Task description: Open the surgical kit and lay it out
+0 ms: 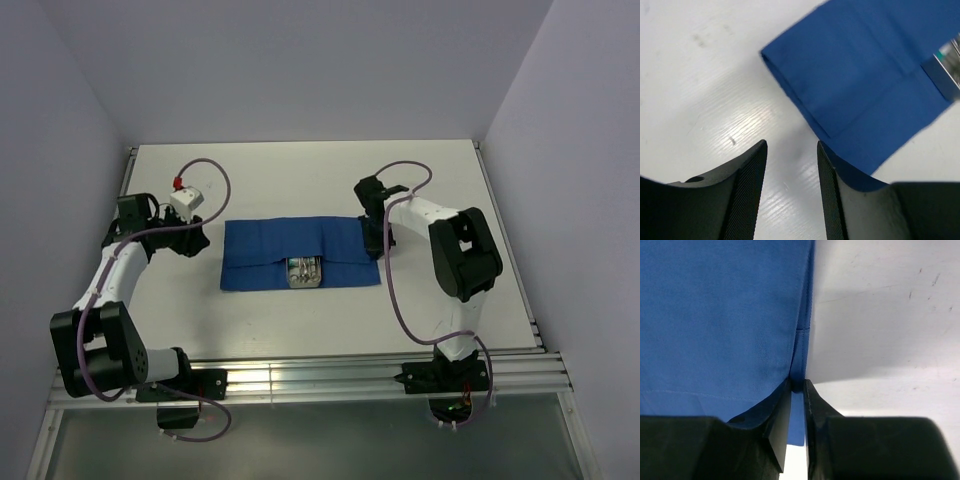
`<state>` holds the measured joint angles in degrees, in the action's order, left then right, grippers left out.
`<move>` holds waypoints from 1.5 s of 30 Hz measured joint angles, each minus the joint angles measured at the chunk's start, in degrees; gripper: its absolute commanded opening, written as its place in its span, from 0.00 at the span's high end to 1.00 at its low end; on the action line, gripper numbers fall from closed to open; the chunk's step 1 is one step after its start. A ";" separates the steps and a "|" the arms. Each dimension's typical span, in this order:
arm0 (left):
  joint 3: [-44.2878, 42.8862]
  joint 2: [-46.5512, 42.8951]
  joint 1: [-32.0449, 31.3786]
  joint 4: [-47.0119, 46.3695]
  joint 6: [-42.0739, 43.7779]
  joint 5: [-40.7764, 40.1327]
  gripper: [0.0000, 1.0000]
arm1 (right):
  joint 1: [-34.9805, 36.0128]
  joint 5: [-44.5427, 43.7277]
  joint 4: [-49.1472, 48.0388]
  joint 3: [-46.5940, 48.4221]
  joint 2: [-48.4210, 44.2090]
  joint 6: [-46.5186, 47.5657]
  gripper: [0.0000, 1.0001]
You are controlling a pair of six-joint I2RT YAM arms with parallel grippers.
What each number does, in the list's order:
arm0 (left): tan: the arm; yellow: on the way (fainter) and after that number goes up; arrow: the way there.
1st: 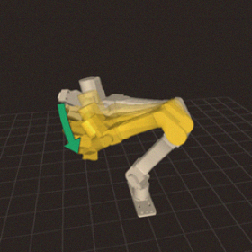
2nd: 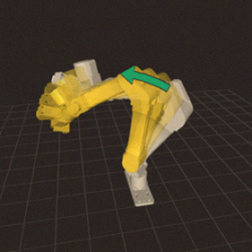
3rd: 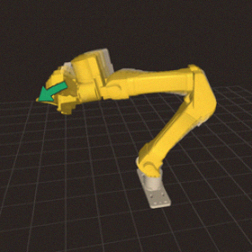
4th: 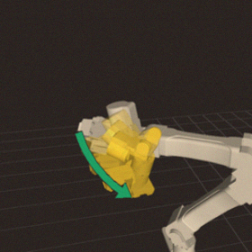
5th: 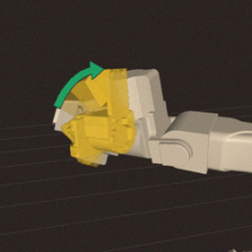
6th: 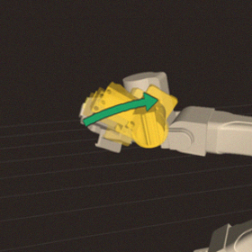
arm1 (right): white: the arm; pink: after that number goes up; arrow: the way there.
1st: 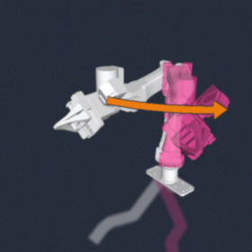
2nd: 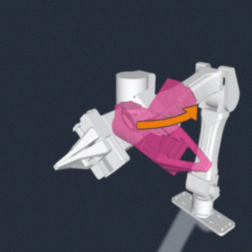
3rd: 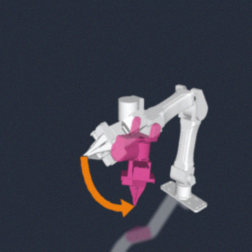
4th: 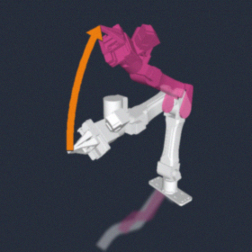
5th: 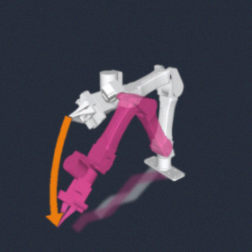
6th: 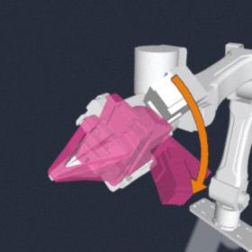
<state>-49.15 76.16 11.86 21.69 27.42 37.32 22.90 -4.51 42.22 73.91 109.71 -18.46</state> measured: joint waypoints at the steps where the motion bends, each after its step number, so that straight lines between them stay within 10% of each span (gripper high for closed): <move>1: 0.22 -0.66 -0.83 0.79 1.99 0.55 0.50 | -0.28 0.28 0.26 0.02 -0.02 0.90 0.73; 6: -1.14 -0.42 -3.06 8.39 14.53 5.95 0.51 | -2.16 5.42 1.18 -0.11 -1.86 6.43 0.43; 16: -10.10 12.44 -7.19 13.11 13.05 8.55 0.56 | -5.84 21.31 1.66 2.89 -6.95 14.10 0.61; 21: -10.29 14.64 -8.22 10.69 0.85 8.72 0.38 | -6.16 28.85 -0.33 -1.29 -6.95 11.06 0.54; 25: -0.57 6.03 -10.86 2.03 -7.13 4.26 0.31 | -5.46 30.01 -3.72 -4.39 -7.41 9.27 0.54; 27: 3.48 0.61 -13.20 -1.33 -7.21 2.08 0.01 | -5.05 29.46 -6.58 -6.38 -8.94 9.55 0.53; 38: 9.18 -13.88 -16.87 -8.87 3.17 1.88 0.01 | -5.18 25.18 -32.06 -26.73 -38.88 31.19 0.35; 45: 15.13 -16.92 -20.28 -18.23 6.93 2.29 0.01 | -5.09 27.54 -40.52 -27.58 -39.95 44.44 0.18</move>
<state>-34.02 59.24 -8.43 3.46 34.35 39.62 17.80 23.03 1.69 46.33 69.76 25.98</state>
